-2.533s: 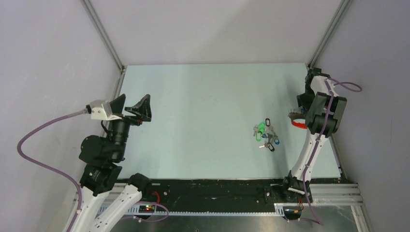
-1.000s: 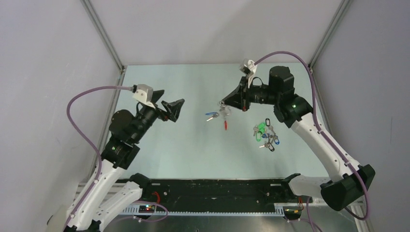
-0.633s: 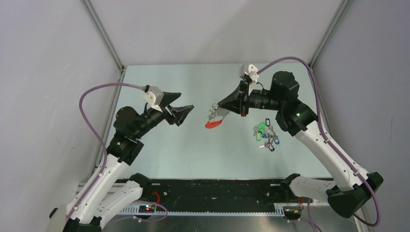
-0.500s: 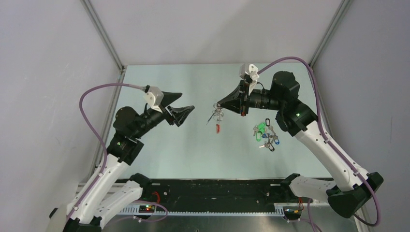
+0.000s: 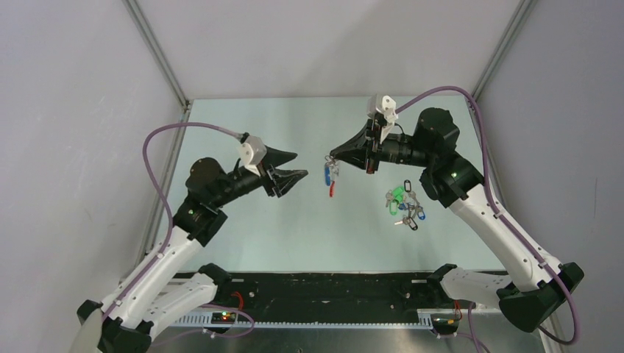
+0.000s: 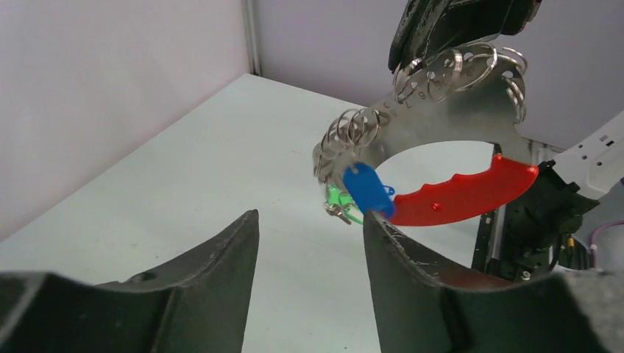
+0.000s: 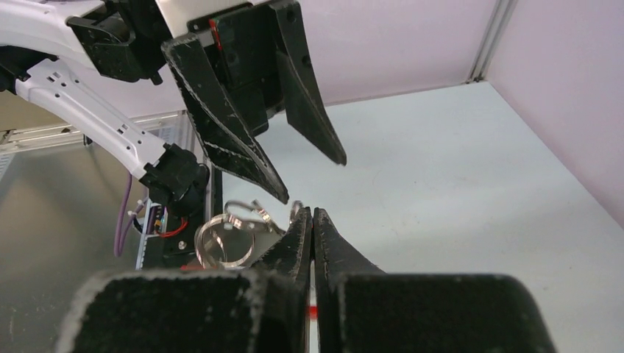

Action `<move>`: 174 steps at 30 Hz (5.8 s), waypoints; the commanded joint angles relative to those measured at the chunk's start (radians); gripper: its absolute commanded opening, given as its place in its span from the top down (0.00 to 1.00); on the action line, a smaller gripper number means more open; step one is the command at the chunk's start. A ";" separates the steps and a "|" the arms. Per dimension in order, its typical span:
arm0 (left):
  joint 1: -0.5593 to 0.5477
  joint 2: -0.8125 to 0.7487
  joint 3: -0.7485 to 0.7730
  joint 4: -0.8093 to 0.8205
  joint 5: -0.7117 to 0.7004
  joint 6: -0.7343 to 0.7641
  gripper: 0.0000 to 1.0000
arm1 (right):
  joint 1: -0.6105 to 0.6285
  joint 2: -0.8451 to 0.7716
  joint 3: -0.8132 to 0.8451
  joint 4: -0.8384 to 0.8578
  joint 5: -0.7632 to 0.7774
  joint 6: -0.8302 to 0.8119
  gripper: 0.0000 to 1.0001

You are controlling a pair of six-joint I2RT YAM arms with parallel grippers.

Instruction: Remove the keys from the keyring

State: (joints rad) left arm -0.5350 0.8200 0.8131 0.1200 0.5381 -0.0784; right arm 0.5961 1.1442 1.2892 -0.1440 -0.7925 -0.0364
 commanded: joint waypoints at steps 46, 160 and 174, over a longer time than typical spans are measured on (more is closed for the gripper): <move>-0.087 0.081 0.015 0.037 0.092 0.043 0.58 | 0.094 0.045 0.002 0.253 -0.060 0.085 1.00; -0.584 0.058 0.073 -0.336 -0.625 0.925 1.00 | 0.101 -0.071 -0.506 0.418 -0.063 -0.024 0.68; -0.583 0.019 0.034 -0.316 -0.640 0.974 1.00 | 0.111 -0.099 -0.505 0.387 -0.063 -0.009 0.69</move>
State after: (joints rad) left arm -1.1126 0.8665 0.8478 -0.2581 -0.1009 0.8738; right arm 0.7010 1.0718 0.7845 0.2340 -0.8295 -0.0528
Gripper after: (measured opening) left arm 0.034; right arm 0.294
